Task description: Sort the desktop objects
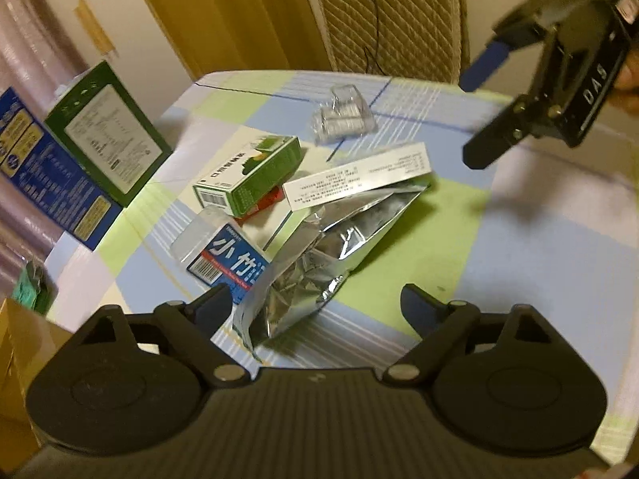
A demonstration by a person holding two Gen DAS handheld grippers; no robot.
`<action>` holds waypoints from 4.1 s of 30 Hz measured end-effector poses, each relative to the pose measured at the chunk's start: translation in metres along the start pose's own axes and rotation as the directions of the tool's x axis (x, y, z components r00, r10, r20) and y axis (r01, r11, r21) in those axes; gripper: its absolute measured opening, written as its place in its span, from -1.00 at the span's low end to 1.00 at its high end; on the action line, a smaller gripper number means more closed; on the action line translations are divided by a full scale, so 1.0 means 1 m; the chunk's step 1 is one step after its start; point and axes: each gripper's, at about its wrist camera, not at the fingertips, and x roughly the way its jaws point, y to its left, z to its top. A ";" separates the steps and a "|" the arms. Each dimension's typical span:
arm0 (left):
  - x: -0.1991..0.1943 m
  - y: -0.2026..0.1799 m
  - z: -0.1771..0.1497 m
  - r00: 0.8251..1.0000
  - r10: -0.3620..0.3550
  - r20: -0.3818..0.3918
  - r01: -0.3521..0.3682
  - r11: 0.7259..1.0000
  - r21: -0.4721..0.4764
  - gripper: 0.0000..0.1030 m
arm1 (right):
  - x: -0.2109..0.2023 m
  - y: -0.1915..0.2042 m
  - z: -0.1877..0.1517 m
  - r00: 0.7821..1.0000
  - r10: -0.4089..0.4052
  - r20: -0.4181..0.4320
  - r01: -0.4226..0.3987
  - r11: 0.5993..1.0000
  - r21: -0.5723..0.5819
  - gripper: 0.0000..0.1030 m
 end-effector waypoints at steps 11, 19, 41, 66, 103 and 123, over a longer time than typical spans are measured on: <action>0.050 0.004 0.004 0.999 -0.011 -0.042 0.013 0.999 0.050 0.29 | 0.060 -0.028 0.026 0.996 0.077 -0.053 -0.077 0.997 0.001 0.74; 0.048 0.016 0.001 0.998 -0.012 -0.068 0.014 1.000 0.025 -0.42 | 0.096 -0.042 0.045 0.981 0.149 -0.124 -0.150 0.989 0.007 0.69; -0.019 -0.019 -0.005 0.972 -0.160 -0.175 0.140 0.983 -0.121 0.20 | 0.006 -0.002 -0.026 0.981 -0.121 -0.151 0.155 0.960 0.235 0.41; 0.029 -0.017 -0.005 0.928 -0.237 -0.287 0.187 0.963 -0.192 -0.28 | 0.017 0.020 -0.069 0.982 -0.170 -0.087 0.180 0.975 0.130 0.36; -0.003 -0.013 -0.019 0.936 -0.223 -0.273 0.117 0.927 -0.355 -0.38 | 0.012 0.048 -0.077 0.982 -0.188 -0.031 0.190 0.977 0.098 0.32; -0.183 0.073 -0.060 0.980 0.020 -0.198 -0.109 0.888 -0.447 -0.38 | -0.047 0.192 0.014 0.986 -0.060 0.153 0.069 0.996 -0.056 0.32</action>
